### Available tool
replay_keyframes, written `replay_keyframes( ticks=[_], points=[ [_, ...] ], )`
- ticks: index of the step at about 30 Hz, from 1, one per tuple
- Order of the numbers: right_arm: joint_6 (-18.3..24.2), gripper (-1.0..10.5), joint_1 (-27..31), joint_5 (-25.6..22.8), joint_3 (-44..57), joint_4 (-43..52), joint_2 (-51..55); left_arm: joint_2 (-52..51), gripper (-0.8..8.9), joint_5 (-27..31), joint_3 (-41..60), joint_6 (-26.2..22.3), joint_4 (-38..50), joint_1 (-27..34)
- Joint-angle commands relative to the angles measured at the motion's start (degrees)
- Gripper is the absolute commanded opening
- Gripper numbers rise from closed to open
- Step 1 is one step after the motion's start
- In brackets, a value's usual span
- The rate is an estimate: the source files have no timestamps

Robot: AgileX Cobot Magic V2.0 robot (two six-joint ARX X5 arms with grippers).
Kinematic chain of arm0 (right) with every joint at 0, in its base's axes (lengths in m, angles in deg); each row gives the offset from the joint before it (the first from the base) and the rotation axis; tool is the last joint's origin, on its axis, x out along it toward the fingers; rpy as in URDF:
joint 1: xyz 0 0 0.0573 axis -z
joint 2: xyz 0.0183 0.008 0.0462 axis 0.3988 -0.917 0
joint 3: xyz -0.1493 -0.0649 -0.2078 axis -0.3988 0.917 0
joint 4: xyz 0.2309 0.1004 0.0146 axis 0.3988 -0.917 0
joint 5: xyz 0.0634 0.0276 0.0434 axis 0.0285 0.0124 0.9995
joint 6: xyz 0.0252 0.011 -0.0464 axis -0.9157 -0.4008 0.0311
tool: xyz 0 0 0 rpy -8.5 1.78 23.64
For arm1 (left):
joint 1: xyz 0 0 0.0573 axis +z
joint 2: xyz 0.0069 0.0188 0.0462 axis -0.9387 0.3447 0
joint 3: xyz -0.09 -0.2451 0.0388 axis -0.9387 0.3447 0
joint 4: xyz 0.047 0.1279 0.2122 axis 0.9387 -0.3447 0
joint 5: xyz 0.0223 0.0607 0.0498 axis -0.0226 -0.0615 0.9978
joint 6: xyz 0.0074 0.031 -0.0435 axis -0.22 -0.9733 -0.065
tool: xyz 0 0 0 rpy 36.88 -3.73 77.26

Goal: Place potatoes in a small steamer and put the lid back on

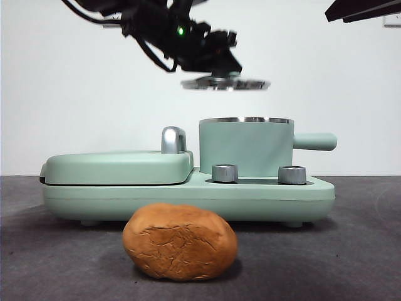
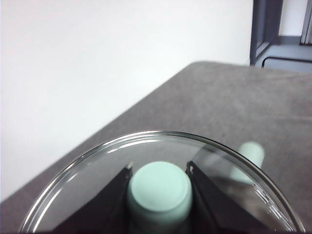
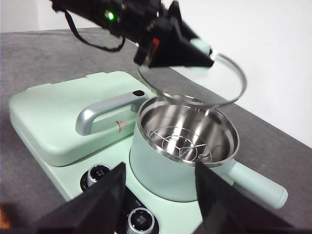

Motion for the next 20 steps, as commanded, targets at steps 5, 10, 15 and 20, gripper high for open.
replay_keyframes(
  ticks=[5, 10, 15, 20],
  points=[
    [-0.79, 2.3, -0.20, 0.09, -1.01, 0.39, -0.22, -7.37, 0.15, -0.09, -1.42, 3.82, -5.05, -0.04],
    [-0.79, 2.3, -0.22, 0.11, -1.01, 0.37, -0.24, -13.33, 0.15, -0.09, -1.25, 5.44, -16.11, 0.85],
    [-0.79, 2.3, -0.83, 0.11, -1.01, -0.79, -0.24, -18.45, 0.16, 0.00, 0.04, 5.20, -21.84, 2.45],
    [-0.50, 2.3, -4.37, 0.11, -1.01, -3.74, -0.37, -23.32, 0.17, 0.22, 2.60, 4.11, -24.98, 4.13]
  ],
)
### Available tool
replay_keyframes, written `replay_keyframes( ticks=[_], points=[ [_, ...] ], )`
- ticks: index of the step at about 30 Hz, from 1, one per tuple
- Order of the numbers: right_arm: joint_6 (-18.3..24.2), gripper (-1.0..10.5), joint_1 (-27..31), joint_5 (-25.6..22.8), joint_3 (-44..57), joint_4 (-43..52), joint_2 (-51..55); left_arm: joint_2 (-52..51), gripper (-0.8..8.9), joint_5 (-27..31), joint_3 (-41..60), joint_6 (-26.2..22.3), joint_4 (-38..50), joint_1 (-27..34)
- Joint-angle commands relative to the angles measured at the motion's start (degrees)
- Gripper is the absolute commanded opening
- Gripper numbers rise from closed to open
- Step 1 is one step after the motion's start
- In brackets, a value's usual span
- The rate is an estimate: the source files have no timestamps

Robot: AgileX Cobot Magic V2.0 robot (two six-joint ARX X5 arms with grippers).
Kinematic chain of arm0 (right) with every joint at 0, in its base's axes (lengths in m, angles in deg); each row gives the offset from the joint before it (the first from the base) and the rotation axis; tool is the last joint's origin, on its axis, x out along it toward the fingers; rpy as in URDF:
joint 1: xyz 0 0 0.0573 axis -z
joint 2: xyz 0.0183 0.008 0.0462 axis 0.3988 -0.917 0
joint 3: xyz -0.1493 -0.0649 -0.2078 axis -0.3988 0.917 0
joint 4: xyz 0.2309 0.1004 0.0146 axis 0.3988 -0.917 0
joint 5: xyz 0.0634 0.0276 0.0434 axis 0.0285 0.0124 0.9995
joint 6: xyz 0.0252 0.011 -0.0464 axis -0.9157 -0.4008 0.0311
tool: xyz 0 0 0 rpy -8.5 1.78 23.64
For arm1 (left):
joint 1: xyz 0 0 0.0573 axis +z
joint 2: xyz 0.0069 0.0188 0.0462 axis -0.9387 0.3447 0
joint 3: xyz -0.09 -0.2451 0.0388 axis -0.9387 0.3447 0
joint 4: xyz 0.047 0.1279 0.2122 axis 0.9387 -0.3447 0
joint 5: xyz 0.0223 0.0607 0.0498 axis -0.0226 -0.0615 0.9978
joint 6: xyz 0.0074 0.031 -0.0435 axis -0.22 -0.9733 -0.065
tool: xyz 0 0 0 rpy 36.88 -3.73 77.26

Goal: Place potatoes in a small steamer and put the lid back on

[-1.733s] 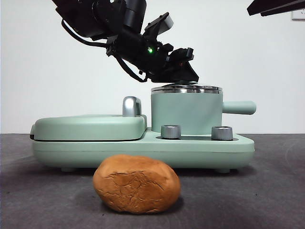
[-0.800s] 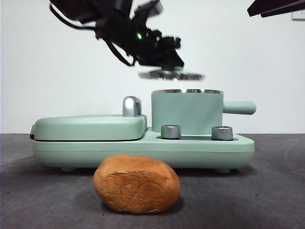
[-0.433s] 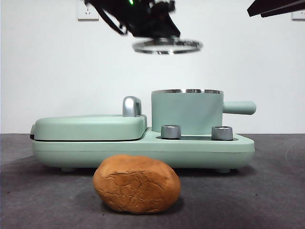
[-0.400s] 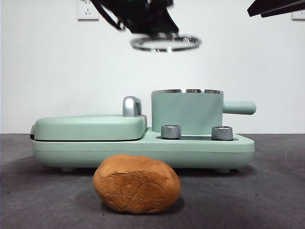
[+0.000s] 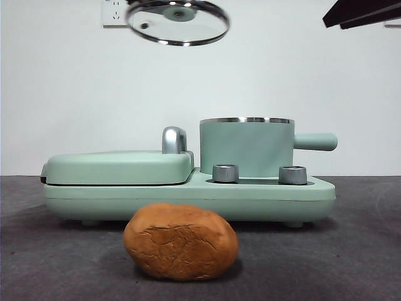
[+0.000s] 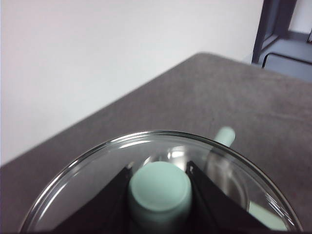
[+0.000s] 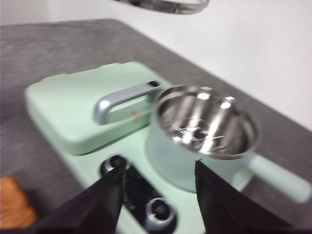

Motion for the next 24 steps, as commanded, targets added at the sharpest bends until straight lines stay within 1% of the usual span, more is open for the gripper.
replay_keyframes(
  ticks=[1, 5, 8, 10, 14, 18, 20, 24],
  points=[
    [-0.11, 2.3, -2.97, 0.13, -1.01, -0.96, -0.63, -3.37, 0.17, 0.20, 1.16, -0.48, 1.51, 0.50],
    [2.16, 2.3, -7.69, 0.13, -1.03, -2.86, -2.01, -8.35, 0.17, 0.70, 6.64, -0.46, 1.03, 1.95],
    [4.11, 3.0, -12.00, 0.11, -1.03, -3.91, -3.93, -12.48, 0.17, 1.22, 11.58, -0.17, 0.85, 2.89],
    [4.44, 3.3, -15.02, 0.11, -1.03, -4.11, -5.55, -15.12, 0.17, 1.29, 14.56, 0.04, 0.70, 3.41],
    [5.40, 3.3, -21.27, -0.09, -1.03, -4.11, -10.25, -19.58, 0.16, 1.46, 19.04, 1.53, 0.50, 4.31],
    [4.74, 3.3, -26.01, -2.12, -1.07, -3.89, -16.41, -21.68, 0.16, 1.49, 19.50, 1.51, -1.88, 4.87],
    [3.82, 3.4, -27.41, -3.17, -1.14, -3.76, -20.13, -22.23, 0.16, 1.49, 19.50, 1.90, -1.95, 4.94],
    [3.67, 3.4, -28.76, -3.39, -1.22, -2.03, -26.80, -22.60, 0.16, 1.49, 19.50, 2.86, -1.92, 4.94]
  ],
)
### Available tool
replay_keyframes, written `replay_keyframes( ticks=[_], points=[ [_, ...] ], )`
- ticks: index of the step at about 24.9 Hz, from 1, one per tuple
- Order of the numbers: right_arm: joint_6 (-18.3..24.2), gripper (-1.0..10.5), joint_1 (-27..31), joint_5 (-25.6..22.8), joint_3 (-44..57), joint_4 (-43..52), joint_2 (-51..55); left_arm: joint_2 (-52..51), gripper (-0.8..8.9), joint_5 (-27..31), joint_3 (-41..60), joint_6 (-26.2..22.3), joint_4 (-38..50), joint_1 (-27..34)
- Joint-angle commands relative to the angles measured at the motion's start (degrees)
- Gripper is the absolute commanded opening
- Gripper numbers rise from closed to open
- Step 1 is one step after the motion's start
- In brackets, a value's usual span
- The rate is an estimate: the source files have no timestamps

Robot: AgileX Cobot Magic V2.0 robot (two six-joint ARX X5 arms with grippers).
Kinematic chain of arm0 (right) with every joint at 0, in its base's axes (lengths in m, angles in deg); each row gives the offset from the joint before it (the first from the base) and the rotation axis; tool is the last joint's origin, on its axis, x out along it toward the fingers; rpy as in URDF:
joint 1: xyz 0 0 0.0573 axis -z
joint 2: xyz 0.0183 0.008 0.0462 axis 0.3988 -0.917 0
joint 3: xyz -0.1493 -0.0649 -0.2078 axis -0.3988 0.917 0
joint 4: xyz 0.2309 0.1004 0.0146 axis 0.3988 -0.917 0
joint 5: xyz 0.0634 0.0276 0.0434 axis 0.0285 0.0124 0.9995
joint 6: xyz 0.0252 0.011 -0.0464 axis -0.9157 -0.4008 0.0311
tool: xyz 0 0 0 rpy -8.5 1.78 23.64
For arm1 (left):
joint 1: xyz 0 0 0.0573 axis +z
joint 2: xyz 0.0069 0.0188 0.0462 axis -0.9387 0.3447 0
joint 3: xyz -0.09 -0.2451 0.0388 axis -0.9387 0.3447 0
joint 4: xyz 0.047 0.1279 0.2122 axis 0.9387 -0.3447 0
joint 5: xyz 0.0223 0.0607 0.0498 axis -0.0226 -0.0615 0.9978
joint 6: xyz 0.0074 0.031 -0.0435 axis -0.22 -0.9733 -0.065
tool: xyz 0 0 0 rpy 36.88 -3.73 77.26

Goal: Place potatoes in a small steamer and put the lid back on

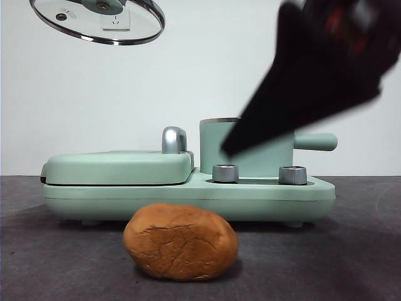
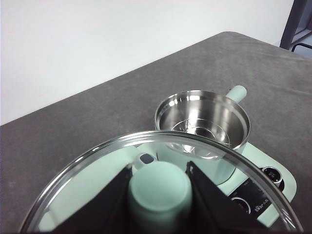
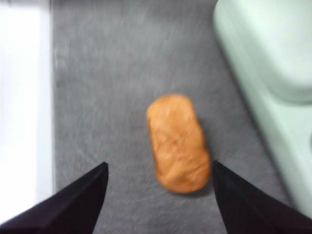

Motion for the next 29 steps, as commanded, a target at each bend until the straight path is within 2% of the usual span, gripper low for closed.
replay_keyframes(
  ticks=[1, 7, 16, 25, 27, 29],
  points=[
    [-0.74, 3.4, -1.18, -0.31, -1.14, 2.45, -4.57, 0.00, 0.16, -0.02, -1.09, 1.36, 1.40, -0.24],
    [-0.68, 4.0, -1.70, -3.15, -1.53, 7.45, -11.61, 0.00, 0.16, -0.04, -1.09, 1.49, 1.03, -0.24],
    [-0.68, 4.0, -1.68, -3.30, -6.27, 9.60, -19.93, 0.00, 0.15, -0.04, -1.09, 1.46, 0.96, -0.24],
    [-0.70, 3.9, -1.68, -2.62, -10.03, 5.31, -25.79, 0.00, 0.15, -0.07, -1.09, 1.25, -0.17, -0.24],
    [-0.70, 3.6, -1.68, -2.78, -10.03, 4.15, -25.88, 0.00, 0.15, -0.07, -1.09, 1.25, -0.17, -0.24],
    [-1.14, 2.2, -1.68, -3.06, -10.03, 3.78, -25.88, 0.00, 0.15, -0.07, -1.09, 1.27, -0.20, -0.24]
  ],
)
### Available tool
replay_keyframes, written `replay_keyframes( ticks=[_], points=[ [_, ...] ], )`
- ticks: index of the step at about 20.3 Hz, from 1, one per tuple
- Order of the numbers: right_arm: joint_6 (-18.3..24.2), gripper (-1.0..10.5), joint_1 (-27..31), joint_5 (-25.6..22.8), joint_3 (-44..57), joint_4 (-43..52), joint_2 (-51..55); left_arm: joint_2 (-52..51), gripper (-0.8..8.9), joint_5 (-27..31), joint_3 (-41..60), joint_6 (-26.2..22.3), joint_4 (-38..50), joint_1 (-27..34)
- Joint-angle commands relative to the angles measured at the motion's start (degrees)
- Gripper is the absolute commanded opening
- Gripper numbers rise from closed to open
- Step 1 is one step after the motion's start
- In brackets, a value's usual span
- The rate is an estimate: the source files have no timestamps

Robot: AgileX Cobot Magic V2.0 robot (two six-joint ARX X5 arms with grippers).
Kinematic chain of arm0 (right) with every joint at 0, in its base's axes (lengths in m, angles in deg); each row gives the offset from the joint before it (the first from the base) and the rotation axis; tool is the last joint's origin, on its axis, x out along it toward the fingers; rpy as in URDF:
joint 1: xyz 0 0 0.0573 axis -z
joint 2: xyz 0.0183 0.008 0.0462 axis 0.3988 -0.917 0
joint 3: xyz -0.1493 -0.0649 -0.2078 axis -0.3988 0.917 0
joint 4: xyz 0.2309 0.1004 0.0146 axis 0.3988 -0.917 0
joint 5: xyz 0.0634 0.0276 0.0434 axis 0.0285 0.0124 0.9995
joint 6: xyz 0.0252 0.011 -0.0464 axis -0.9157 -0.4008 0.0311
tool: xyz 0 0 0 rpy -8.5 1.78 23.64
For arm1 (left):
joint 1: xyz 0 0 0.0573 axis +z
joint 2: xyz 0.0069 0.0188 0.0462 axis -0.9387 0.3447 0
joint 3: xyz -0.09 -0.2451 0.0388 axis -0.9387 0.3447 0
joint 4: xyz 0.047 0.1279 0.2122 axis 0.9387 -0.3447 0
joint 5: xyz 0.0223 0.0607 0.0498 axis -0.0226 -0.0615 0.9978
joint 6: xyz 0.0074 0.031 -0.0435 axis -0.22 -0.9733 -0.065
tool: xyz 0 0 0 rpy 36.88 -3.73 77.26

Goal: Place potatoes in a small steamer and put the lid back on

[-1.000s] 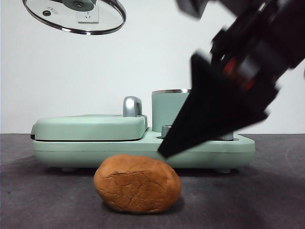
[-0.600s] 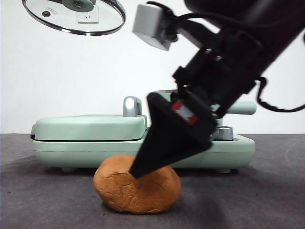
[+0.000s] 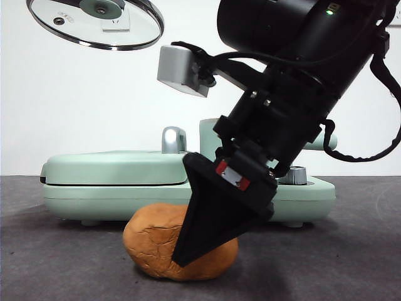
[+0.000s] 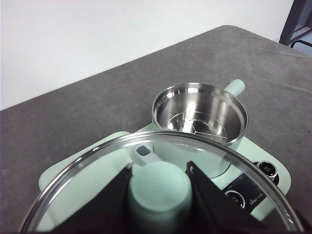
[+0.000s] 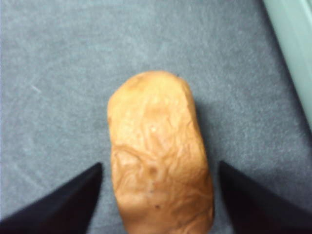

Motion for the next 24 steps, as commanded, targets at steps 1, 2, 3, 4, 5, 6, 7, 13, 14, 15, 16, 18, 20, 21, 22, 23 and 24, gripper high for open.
replay_keyframes(
  ticks=[1, 2, 3, 4, 5, 6, 7, 13, 14, 15, 16, 18, 20, 21, 22, 23, 24],
  points=[
    [-2.29, 1.6, -0.66, -1.31, -0.90, 0.15, -1.01, 0.00, 0.15, -0.07, -1.09, 0.04, 1.55, -0.24],
    [-3.56, 1.6, -0.66, -1.49, -0.98, 0.04, -0.87, 0.00, 0.15, -0.07, -1.09, 0.02, 1.55, -0.24],
    [-5.07, 1.6, -0.59, -1.46, -1.29, -0.92, -0.22, 0.00, 0.15, -0.07, -1.09, 0.02, 1.55, -0.24],
    [-5.99, 1.6, -0.48, -1.46, -1.86, -2.62, 1.11, 0.00, 0.15, -0.07, -1.09, 0.04, 1.57, -0.24],
    [-6.95, 1.6, -0.42, -2.16, -2.69, -4.90, 2.91, 0.00, 0.15, -0.07, -1.09, 0.04, 1.55, -0.24],
    [-8.46, 1.6, -0.35, -3.61, -3.91, -7.96, 4.83, 0.00, 0.15, -0.07, -1.09, 0.04, 1.49, -0.24],
    [-10.51, 1.6, -0.15, -5.16, -5.31, -11.19, 6.69, 0.00, 0.15, -0.07, -1.09, 0.07, 1.38, -0.26],
    [-20.61, 1.6, 3.85, -10.40, -19.08, -29.73, 12.72, 0.00, 0.15, -0.07, -1.09, 0.04, 1.49, -0.24],
    [-22.64, 1.6, 4.96, -11.58, -22.51, -33.33, 12.61, 0.00, 0.15, -0.07, -1.09, 0.04, 1.49, -0.26],
    [-23.30, 1.6, 6.23, -12.04, -26.29, -36.68, 12.37, 0.00, 0.15, -0.07, -1.09, 0.04, 1.33, -0.24],
    [-23.34, 1.6, 6.88, -12.02, -28.13, -37.99, 12.17, 0.00, 0.15, -0.07, -1.09, 0.07, 1.14, -0.24],
    [-23.37, 1.6, 8.59, -12.20, -32.37, -40.28, 11.87, 0.02, 0.15, -0.07, -1.09, 0.04, 0.72, -0.24],
    [-23.28, 1.6, 10.16, -12.20, -35.43, -41.29, 11.41, 0.02, 0.15, -0.07, -1.09, 0.02, 0.42, -0.26],
    [-23.04, 1.6, 11.34, -12.17, -37.22, -41.48, 10.95, 0.02, 0.15, -0.09, -1.09, 0.02, 0.26, -0.26],
    [-22.80, 1.6, 12.28, -12.13, -38.56, -41.53, 10.40, 0.02, 0.15, -0.09, -1.09, 0.02, 0.22, -0.26],
    [-22.56, 1.6, 13.22, -12.13, -39.74, -41.64, 9.92, 0.04, 0.15, -0.09, -1.09, 0.02, 0.20, -0.26],
    [-22.23, 1.6, 14.43, -11.93, -41.35, -41.79, 8.94, 0.04, 0.15, -0.09, -1.09, 0.02, 0.22, -0.26]
  ],
)
